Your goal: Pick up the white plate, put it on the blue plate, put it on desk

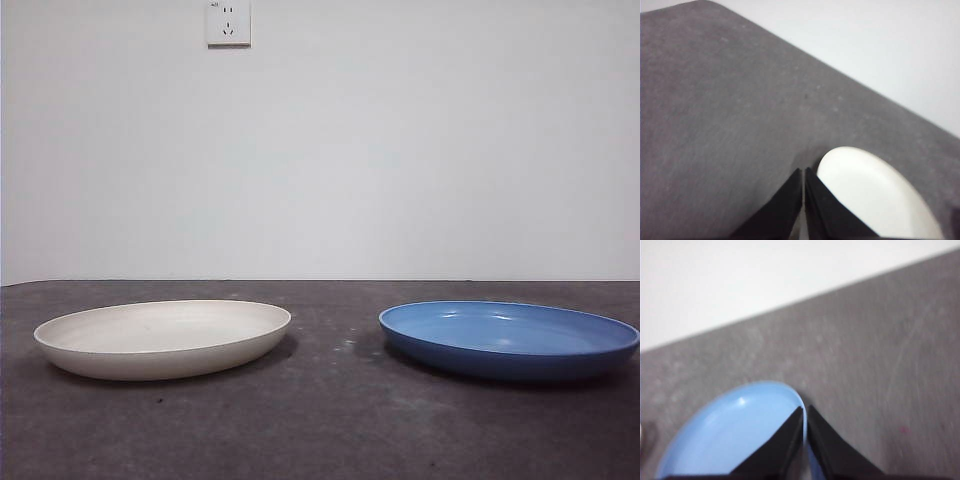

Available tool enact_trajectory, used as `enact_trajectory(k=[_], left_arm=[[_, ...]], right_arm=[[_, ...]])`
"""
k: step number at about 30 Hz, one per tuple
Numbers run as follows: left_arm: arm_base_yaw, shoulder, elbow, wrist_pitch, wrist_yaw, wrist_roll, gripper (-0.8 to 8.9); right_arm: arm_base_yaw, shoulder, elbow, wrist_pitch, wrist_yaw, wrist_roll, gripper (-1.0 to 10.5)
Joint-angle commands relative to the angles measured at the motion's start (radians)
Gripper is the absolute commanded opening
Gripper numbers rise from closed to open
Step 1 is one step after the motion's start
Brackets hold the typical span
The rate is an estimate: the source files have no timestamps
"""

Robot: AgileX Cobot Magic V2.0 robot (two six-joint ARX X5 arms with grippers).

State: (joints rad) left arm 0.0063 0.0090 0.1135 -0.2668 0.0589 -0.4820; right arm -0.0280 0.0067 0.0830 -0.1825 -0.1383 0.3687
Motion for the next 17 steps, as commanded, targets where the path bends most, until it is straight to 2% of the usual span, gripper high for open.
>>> enact_trajectory(k=[1,5,9,14,17], left_arm=[[0.003,0.013,0.067,-0.01,0.005,-0.009,0.09],[0.003,0.058,0.161,-0.029,0.014,0.011,0.09],[0.003,0.135,0.262,-0.05,0.057,0.072,0.09],[0.003,0.285,0.413,-0.149,0.151,0.193,0.09],[0.003,0.386,0.5,-0.212,0.225,0.26,0.09]], right_arm=[[0.0,-0.002,0.062,0.011,-0.002,0.016,0.1],[0.0,0.023,0.16,-0.03,-0.002,0.004,0.1],[0.0,0.092,0.275,-0.09,-0.005,-0.048,0.1],[0.0,0.233,0.435,-0.184,-0.06,-0.126,0.1],[0.0,0.34,0.539,-0.264,-0.125,-0.177,0.1]])
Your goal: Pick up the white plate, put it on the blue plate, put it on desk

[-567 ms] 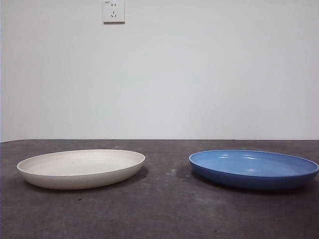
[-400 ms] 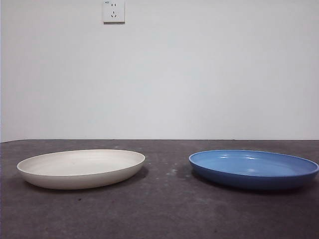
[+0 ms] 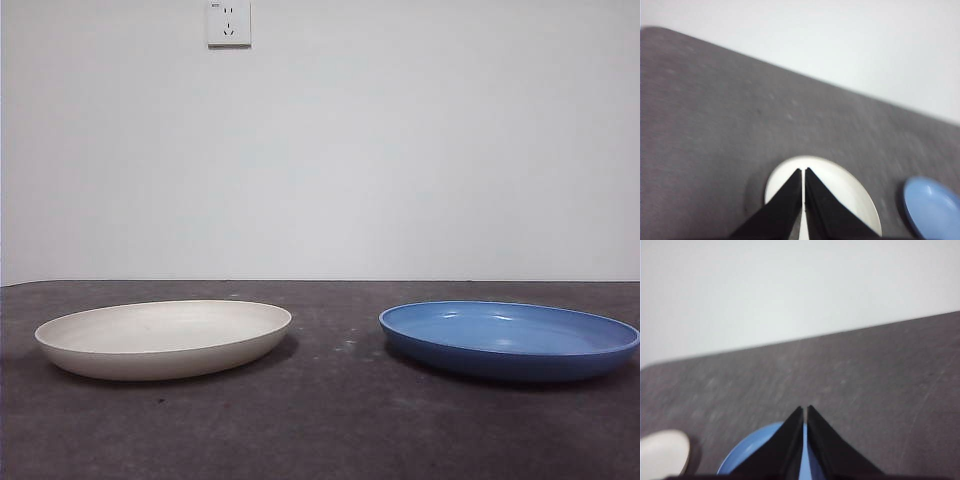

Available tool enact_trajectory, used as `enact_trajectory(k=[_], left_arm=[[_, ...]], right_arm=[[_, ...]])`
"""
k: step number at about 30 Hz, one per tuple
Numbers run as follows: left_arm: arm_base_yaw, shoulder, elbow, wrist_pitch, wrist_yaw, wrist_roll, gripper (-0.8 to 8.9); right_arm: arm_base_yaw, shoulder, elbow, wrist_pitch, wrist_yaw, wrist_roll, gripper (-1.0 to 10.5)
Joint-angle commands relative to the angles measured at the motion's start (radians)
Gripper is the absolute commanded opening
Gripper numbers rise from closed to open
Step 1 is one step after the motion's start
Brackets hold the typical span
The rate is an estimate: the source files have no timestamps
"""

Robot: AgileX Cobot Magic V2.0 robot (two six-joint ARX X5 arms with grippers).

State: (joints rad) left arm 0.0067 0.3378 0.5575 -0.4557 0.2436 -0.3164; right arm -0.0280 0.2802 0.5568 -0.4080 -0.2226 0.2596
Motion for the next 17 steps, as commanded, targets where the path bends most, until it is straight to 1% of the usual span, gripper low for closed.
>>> enact_trajectory(k=[1,6,8,12,17], left_arm=[[0.002,0.087,0.081,-0.043,0.059,0.113,0.09],[-0.002,0.251,0.214,-0.173,0.159,0.214,0.09],[-0.008,0.307,0.261,-0.233,0.201,0.25,0.09],[-0.04,0.405,0.343,-0.346,0.273,0.312,0.09],[-0.1,0.467,0.39,-0.43,0.286,0.356,0.09]], right_arm=[[0.0,0.097,0.095,-0.066,-0.063,-0.084,0.1],[0.001,0.27,0.261,-0.249,-0.198,-0.164,0.1],[0.006,0.325,0.317,-0.314,-0.232,-0.195,0.1],[0.034,0.41,0.406,-0.433,-0.253,-0.26,0.1],[0.091,0.483,0.462,-0.565,-0.253,-0.318,0.1]])
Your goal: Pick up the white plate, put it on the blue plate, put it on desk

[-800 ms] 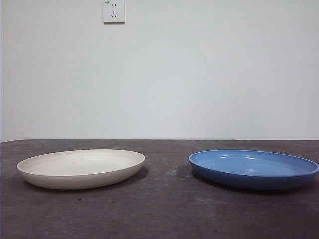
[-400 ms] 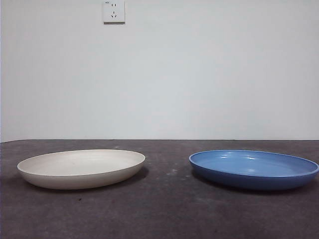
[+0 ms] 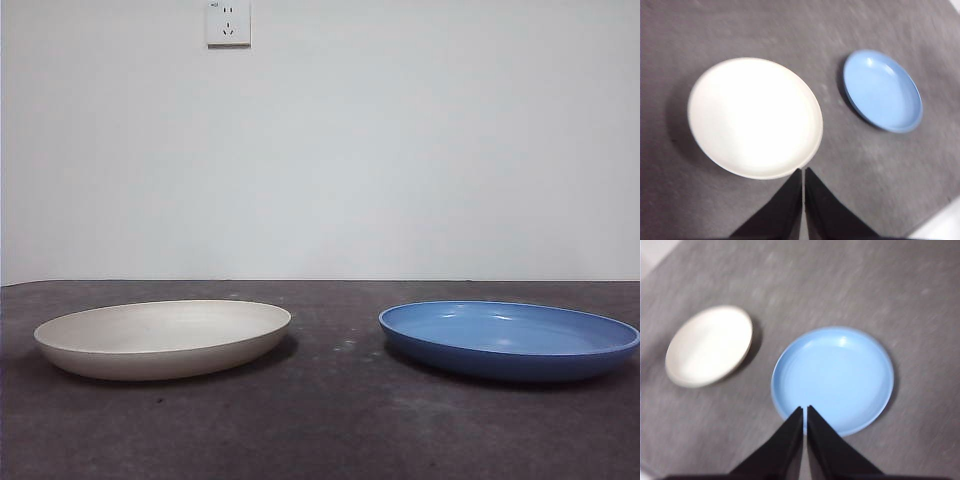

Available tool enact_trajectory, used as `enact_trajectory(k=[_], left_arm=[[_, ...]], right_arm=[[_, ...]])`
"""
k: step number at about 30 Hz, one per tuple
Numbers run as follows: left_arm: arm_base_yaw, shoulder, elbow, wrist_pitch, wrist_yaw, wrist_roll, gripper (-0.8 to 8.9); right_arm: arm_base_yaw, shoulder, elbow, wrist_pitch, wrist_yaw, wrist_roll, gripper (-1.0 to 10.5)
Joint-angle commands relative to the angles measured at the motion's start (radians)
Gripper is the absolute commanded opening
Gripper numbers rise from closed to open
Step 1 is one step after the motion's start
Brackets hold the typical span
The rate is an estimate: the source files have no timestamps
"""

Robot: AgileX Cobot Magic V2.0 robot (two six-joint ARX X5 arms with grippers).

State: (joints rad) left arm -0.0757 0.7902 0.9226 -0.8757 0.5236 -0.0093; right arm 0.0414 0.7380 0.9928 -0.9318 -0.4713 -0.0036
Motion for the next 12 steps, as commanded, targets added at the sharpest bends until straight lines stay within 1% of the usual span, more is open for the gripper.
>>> enact_trajectory(k=[1,6,11,12], left_arm=[[-0.029,0.016,0.025,-0.019,0.006,0.051,0.09],[-0.063,0.019,0.025,-0.049,0.006,0.054,0.09],[-0.067,0.019,0.025,-0.048,0.006,0.052,0.12],[-0.067,0.019,0.025,-0.048,0.005,0.049,0.28]], right_arm=[[0.035,0.035,0.031,-0.071,-0.004,-0.067,0.1],[0.092,0.063,0.036,-0.183,-0.003,-0.11,0.1],[0.116,0.064,0.036,-0.191,-0.002,-0.11,0.1],[0.116,0.064,0.036,-0.191,-0.002,-0.108,0.1]])
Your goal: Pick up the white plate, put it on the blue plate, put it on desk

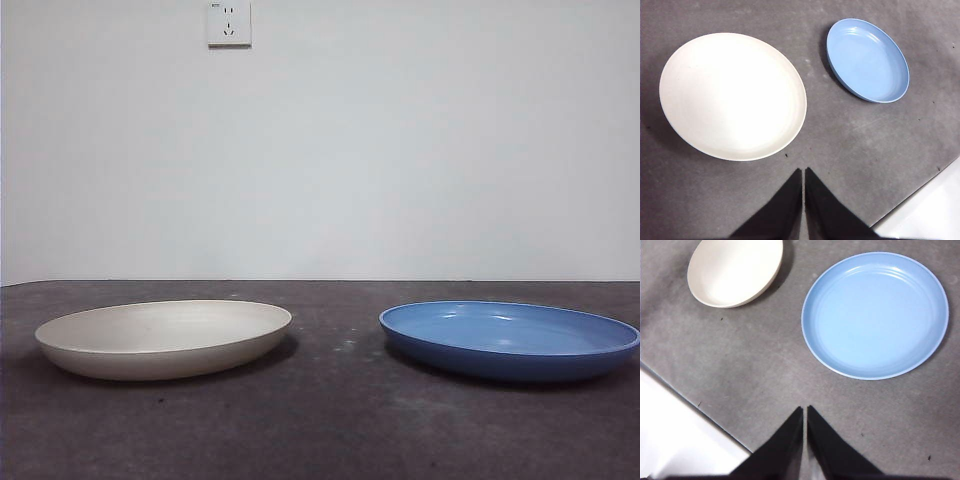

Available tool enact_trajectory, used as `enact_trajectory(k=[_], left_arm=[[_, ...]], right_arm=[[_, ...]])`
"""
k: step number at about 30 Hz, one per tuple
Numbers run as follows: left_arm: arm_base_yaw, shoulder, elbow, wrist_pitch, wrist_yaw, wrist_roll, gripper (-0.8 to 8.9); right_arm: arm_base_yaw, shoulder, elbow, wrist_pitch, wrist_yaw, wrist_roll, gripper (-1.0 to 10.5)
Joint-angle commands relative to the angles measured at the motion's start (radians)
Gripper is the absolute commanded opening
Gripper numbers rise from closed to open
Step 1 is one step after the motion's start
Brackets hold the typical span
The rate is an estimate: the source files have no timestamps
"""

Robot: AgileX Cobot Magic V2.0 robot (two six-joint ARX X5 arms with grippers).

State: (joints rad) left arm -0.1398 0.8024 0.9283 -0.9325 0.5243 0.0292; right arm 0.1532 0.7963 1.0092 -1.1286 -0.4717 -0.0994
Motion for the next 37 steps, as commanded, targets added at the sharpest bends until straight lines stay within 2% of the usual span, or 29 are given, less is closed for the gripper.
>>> enact_trajectory(k=[1,3,7,9,14,18,23,37], left_arm=[[-0.003,0.007,0.019,0.009,0.005,0.008,0.58],[-0.003,0.007,0.019,0.009,0.005,0.004,1.64],[-0.003,0.007,0.019,0.013,0.005,0.004,4.18],[-0.003,0.007,0.019,0.013,0.005,0.004,4.73],[-0.003,0.008,0.019,0.019,0.004,-0.001,4.74],[-0.003,0.016,0.02,0.066,-0.009,-0.035,4.74],[-0.003,0.068,0.039,0.118,-0.119,-0.078,4.74],[-0.003,0.474,0.193,0.138,-0.282,-0.071,4.68]], right_arm=[[0.005,0.006,0.019,0.006,-0.002,-0.012,0.1],[0.005,0.006,0.019,0.006,-0.002,-0.01,0.8],[0.005,0.006,0.019,0.008,0.0,0.012,3.7],[0.005,0.006,0.019,0.012,0.0,0.013,4.0],[0.005,0.006,0.019,0.014,0.0,0.014,4.0],[0.005,0.006,0.019,0.022,0.0,0.014,4.0],[0.005,0.006,0.019,0.028,0.0,0.019,4.0],[0.005,0.006,0.019,0.028,0.0,0.021,4.0]])
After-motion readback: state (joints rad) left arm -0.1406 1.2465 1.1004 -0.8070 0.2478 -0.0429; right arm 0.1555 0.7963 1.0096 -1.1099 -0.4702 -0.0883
